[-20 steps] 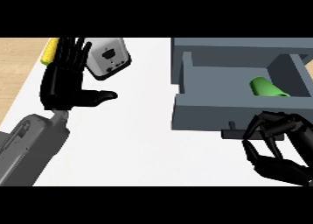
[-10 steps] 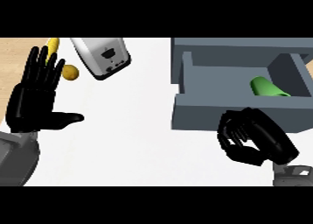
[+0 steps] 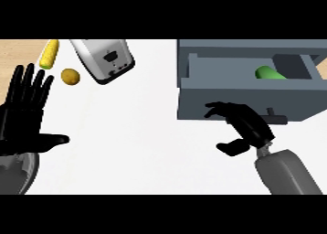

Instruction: Pick up the cup, place it into the drawer and close the drawer

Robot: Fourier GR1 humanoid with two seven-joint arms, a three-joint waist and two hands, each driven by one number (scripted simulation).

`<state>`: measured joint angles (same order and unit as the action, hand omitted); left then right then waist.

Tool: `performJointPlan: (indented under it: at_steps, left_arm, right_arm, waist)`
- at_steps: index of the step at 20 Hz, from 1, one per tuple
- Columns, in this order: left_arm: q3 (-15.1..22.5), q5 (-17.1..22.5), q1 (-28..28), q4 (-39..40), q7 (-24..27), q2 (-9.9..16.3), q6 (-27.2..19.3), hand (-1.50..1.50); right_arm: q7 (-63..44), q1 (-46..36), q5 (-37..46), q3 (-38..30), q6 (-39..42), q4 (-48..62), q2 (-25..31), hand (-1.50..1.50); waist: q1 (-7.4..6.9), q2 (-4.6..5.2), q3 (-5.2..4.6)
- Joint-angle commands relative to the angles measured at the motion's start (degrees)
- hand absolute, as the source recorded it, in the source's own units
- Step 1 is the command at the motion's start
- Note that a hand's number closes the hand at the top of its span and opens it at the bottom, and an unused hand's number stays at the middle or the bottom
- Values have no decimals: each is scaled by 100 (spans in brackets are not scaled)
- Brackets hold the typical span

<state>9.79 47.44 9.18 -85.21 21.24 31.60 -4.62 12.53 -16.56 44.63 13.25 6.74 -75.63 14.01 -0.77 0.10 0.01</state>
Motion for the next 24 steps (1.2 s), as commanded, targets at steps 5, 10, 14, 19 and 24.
performJointPlan:
  at_steps: [5,10,14,19,24]
  left_arm:
    - [-475,13,-257,187,-29,-51,697,-150]
    - [-833,64,-447,162,-97,107,1085,-150]
    - [-870,43,-529,130,-116,-5,1153,-150]
    - [-938,53,-508,334,-71,71,1527,-150]
    - [-641,-256,-187,404,-86,-276,1149,-150]
  right_arm:
    - [769,-1523,205,-612,-408,2664,-159,-150]
    - [1182,-2260,120,-961,-445,3916,-202,-150]
    - [1668,-2962,-13,-1321,-432,4906,-38,-150]
    - [1872,-3460,84,-1459,-471,5744,195,-150]
    - [2233,-3757,0,-1652,-243,6109,710,-150]
  waist:
    - [-38,25,3]
    - [-72,26,4]
    - [-109,41,6]
    - [-251,97,10]
    - [-298,165,18]
